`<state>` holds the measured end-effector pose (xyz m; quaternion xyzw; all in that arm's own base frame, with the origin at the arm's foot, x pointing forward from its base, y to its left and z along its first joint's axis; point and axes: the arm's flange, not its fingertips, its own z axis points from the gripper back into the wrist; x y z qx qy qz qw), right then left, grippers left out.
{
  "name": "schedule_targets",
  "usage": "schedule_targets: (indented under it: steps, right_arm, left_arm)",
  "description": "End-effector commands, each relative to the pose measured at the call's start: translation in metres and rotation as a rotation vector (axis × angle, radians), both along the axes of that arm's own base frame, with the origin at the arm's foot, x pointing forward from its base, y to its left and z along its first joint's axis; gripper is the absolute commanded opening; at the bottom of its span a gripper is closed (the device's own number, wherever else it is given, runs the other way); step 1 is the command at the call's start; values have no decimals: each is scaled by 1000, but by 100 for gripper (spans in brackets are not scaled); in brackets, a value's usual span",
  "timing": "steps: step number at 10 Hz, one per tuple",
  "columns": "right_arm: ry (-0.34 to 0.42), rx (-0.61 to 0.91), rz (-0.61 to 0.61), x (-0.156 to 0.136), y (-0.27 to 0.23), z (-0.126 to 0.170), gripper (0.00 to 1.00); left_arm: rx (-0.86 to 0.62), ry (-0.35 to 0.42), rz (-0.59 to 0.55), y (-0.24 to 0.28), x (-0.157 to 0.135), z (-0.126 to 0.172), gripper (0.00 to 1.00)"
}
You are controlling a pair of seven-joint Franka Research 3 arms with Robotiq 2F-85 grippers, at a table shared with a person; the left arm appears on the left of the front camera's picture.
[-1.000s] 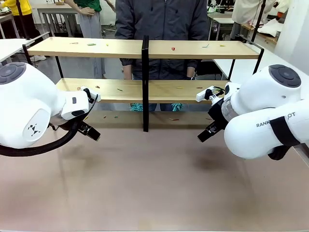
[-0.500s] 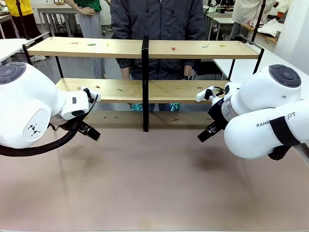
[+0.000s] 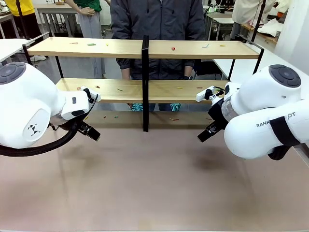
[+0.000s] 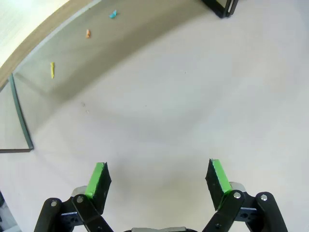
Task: Clean the shelves.
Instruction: Pick up the Duster when the human hands it over.
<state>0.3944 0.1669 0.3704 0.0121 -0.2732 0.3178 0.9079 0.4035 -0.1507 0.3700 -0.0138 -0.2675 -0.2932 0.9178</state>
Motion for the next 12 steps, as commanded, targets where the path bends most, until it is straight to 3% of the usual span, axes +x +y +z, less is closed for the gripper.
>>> schedule_targets:
  steps: [1, 2, 3, 5, 6, 7, 8, 9, 10, 11, 12]
  right_arm:
    - [0, 0, 0, 0, 0, 0, 100]
    - [-33, 21, 38, -17, -9, 22, 100]
    - [-55, 68, 52, -45, -25, 61, 100]
    - [-214, 140, 63, -121, -65, 153, 100]
    - [-258, 152, 41, -151, -74, 175, 100]
    - [-358, 109, -13, -164, -76, 177, 100]
    - [-217, 140, 21, -62, -30, 178, 100]
    - [-85, 96, 11, -38, -15, 166, 100]
    - [-51, 151, 9, -37, -16, 174, 100]
    - [36, 247, 7, -39, -34, 191, 100]
    - [145, 396, -76, -41, -62, 213, 100]
  left_arm:
    - [0, 0, 0, 0, 0, 0, 100]
    - [19, 25, -144, -1, -25, 22, 100]
    - [-26, -69, -203, 7, -62, 61, 100]
    - [-44, -286, -307, 28, -165, 139, 100]
    - [-64, -367, -307, 28, -204, 158, 100]
    - [-2, -462, -97, 32, -218, 158, 100]
    - [-32, -294, -272, -23, -88, 185, 100]
    - [-40, -394, -235, -14, -126, 231, 100]
    - [-168, -355, -298, -7, -119, 239, 100]
    - [-252, -317, -295, 20, -120, 248, 100]
    - [-370, -291, -269, 62, -126, 253, 100]
